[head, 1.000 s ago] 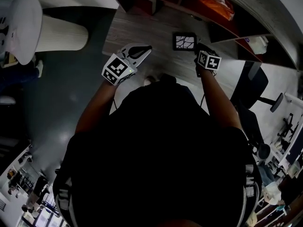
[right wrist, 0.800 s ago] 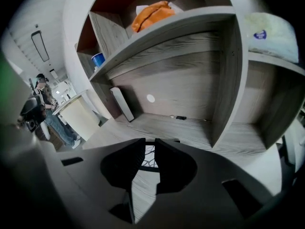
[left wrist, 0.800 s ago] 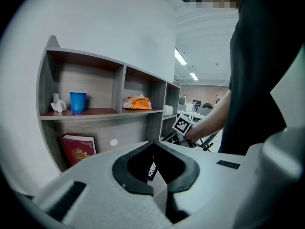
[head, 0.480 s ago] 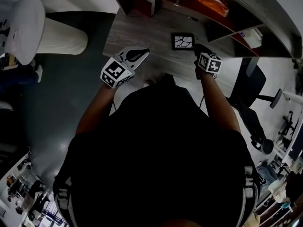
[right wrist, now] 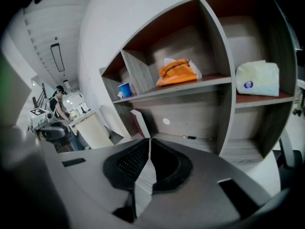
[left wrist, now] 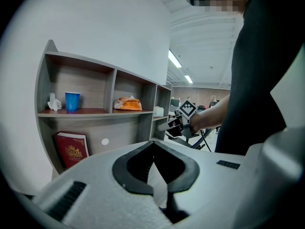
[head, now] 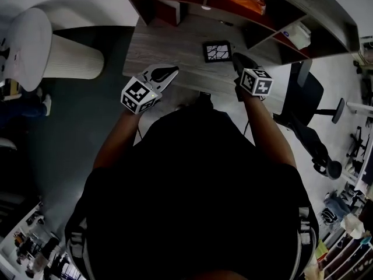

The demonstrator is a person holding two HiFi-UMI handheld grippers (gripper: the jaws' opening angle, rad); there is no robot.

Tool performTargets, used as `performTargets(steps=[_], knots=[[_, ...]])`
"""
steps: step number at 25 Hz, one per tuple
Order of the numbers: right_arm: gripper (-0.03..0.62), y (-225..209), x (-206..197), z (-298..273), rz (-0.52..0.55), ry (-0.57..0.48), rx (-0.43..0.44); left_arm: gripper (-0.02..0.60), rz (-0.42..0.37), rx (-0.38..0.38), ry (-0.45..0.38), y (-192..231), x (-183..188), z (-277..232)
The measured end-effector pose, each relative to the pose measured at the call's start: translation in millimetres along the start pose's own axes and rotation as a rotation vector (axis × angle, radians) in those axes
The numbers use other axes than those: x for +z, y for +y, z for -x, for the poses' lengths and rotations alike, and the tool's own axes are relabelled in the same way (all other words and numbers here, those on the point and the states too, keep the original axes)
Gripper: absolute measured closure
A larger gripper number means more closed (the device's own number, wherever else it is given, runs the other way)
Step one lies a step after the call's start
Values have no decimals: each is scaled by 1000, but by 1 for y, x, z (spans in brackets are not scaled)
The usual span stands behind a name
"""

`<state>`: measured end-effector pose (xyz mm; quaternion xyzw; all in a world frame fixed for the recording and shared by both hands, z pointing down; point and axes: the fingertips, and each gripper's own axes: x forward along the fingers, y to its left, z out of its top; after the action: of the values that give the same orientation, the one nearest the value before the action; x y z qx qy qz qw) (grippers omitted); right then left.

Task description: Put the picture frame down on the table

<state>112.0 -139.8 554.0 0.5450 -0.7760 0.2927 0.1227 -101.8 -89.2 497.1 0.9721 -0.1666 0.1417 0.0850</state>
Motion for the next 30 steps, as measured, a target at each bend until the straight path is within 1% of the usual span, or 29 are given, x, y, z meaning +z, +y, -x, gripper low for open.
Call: performTargets(steps=[2, 6, 10, 12, 16, 19, 21, 24, 27, 30], knots=[[574, 9, 15, 10, 21, -35, 12, 565, -7, -11, -5, -3, 3, -2], [576, 23, 42, 36, 96, -111, 16, 565, -31, -29, -10, -11, 12, -7], [582, 38, 68, 62, 165, -180, 11, 565, -93, -44, -12, -20, 20, -12], [585, 42, 78, 75, 190, -215, 3, 565, -111, -52, -9, -26, 22, -13], [586, 44, 95, 100, 209, -271, -10, 565, -110, -58, -25, -33, 29, -14], [586, 43, 101, 114, 224, -301, -18, 565, -124, -58, -29, -38, 32, -14], [586, 43, 102, 122, 214, -313, -22, 565, -126, -62, -29, -42, 32, -14], [586, 46, 105, 132, 169, -327, -12, 565, -131, -61, -36, -43, 37, -14], [586, 48, 108, 139, 180, -338, -8, 565, -148, -59, -44, -46, 43, -14], [586, 52, 108, 147, 182, -341, -3, 565, -146, -59, -52, -50, 46, -12]])
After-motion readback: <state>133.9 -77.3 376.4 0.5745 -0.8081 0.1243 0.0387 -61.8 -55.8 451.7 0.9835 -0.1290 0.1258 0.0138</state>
